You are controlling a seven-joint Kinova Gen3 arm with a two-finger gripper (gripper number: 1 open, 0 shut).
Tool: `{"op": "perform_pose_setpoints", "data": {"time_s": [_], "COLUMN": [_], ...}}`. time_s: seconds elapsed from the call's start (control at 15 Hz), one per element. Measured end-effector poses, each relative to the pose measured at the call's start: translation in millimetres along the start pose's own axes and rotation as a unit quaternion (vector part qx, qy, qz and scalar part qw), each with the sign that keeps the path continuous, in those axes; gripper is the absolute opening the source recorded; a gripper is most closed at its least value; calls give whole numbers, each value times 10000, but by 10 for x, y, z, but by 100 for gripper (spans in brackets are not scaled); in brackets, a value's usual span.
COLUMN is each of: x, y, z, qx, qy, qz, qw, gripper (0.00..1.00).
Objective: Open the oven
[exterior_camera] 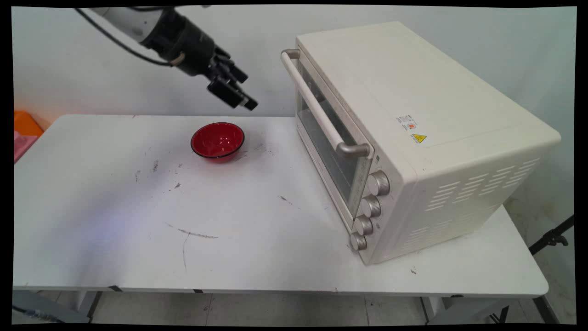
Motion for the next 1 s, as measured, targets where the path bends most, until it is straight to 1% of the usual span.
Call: {"op": "perform_pose_setpoints", "data": {"time_s": [0.47, 0.73, 0.8, 1.0], "x": [465, 652, 692, 783], "y": [76, 107, 114, 141], "z": [110, 193, 218, 302], "qx": [94, 148, 159, 180], "qy": [285, 397, 420, 468], "qz": [-33, -48, -53, -69], "qw": [9995, 9991, 9990, 9987], "gripper": [100, 100, 0, 0]}}
